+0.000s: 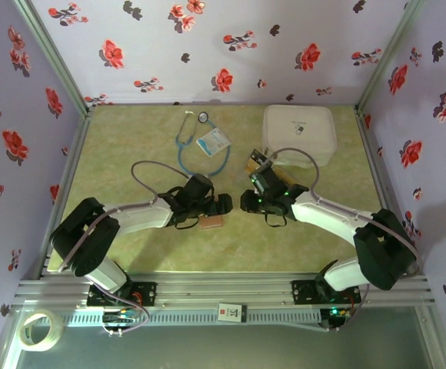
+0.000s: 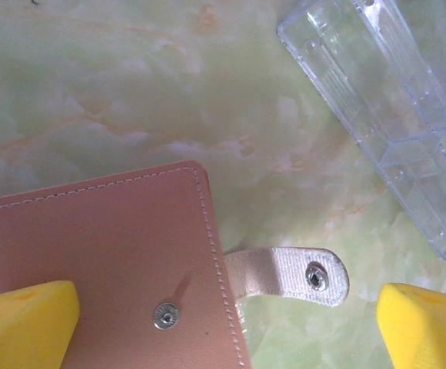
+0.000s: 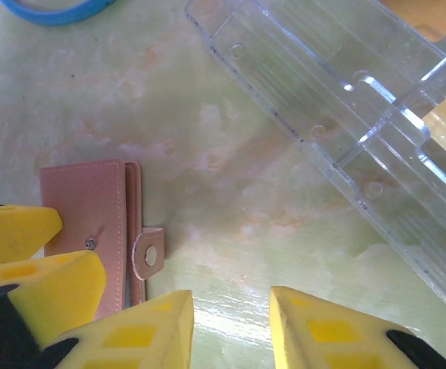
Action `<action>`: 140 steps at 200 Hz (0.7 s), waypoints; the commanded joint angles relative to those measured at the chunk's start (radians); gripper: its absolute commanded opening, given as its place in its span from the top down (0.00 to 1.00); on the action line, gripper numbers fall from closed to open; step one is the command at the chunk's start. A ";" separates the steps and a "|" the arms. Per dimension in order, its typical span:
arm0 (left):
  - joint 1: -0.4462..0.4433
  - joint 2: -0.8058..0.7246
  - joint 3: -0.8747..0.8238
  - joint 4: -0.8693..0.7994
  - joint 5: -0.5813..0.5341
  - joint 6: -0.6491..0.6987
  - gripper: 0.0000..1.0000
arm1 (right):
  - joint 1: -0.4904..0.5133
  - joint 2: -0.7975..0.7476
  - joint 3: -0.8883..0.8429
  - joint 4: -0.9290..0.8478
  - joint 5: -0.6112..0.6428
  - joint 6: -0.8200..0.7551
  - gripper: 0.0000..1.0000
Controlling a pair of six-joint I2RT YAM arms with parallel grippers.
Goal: Put the credit cards into the card holder
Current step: Close the card holder at the center of the table.
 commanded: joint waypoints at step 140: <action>0.322 -0.287 0.048 -0.317 -0.021 0.186 0.00 | 0.298 0.175 0.281 0.062 -0.061 -0.064 0.83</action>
